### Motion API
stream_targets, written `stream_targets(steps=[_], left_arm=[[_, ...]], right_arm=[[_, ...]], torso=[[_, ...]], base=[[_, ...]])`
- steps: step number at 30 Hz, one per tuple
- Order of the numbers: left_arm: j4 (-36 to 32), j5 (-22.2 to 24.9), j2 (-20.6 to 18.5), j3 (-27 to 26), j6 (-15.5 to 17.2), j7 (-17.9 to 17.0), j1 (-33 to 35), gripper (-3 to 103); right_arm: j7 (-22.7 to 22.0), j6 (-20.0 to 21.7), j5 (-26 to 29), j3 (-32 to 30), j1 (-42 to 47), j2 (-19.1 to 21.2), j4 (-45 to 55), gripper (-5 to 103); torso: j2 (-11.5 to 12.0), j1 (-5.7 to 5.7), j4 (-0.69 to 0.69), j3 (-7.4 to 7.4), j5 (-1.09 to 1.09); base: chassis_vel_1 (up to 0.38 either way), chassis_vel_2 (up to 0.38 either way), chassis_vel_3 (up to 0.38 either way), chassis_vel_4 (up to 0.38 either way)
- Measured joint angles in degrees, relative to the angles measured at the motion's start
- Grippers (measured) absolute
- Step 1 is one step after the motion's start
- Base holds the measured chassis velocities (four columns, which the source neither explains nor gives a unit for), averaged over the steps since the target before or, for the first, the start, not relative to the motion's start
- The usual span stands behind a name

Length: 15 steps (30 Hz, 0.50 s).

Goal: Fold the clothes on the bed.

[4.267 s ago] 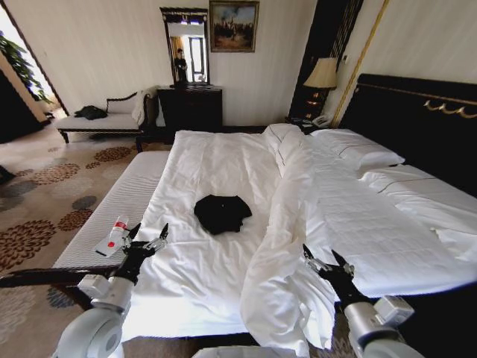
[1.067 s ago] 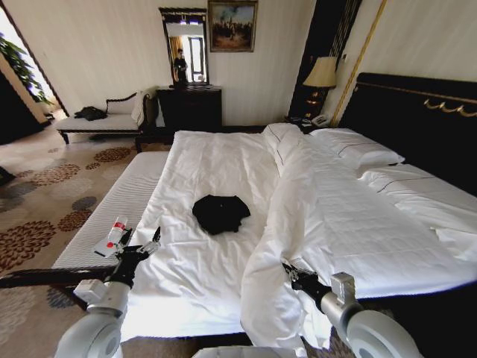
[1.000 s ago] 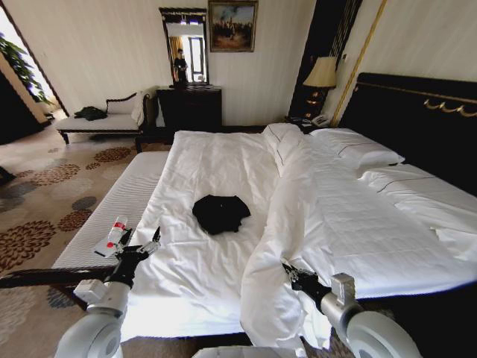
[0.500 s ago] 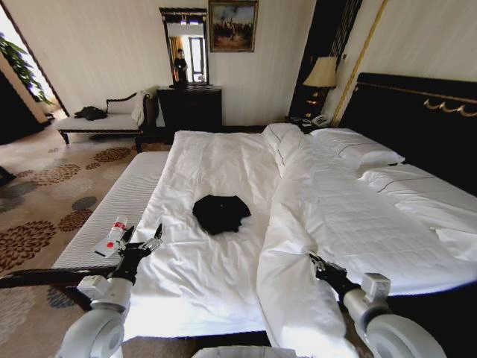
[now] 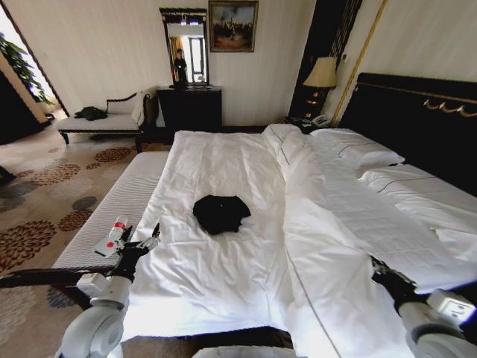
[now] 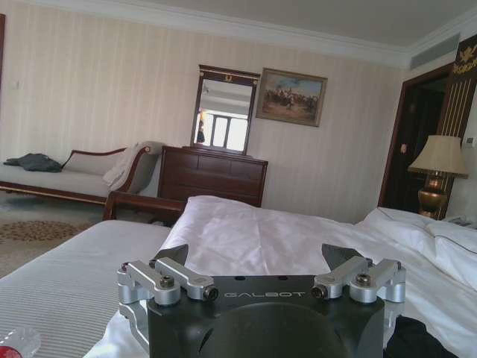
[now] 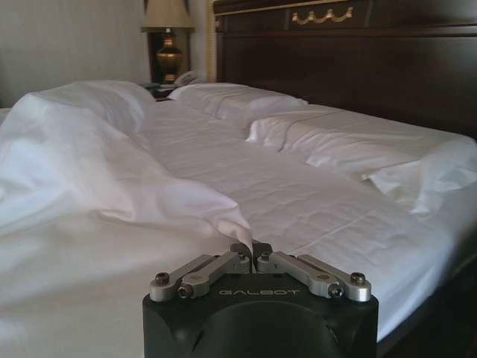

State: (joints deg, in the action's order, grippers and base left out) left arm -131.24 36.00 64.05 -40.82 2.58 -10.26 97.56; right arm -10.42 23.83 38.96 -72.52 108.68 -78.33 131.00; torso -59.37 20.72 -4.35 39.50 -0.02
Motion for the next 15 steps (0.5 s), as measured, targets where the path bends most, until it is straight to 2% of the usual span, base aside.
stream_targets(steps=[6,15], left_arm=[[0.88,0.22,0.04,0.16,0.0,-0.02,-0.35,100],[1.15,0.63,0.04,-0.38,0.0,-0.01,-0.47,100]], right_arm=[[-0.09,-2.01,1.87,-6.63,-1.91,0.36,-6.69,0],[-0.09,-2.43,3.85,-12.98,-5.22,2.35,-16.51,0]], torso=[[0.0,0.0,0.01,0.0,0.0],[0.0,0.0,0.03,0.0,0.01]], base=[[0.0,0.0,0.0,0.0],[0.0,0.0,0.0,0.0]])
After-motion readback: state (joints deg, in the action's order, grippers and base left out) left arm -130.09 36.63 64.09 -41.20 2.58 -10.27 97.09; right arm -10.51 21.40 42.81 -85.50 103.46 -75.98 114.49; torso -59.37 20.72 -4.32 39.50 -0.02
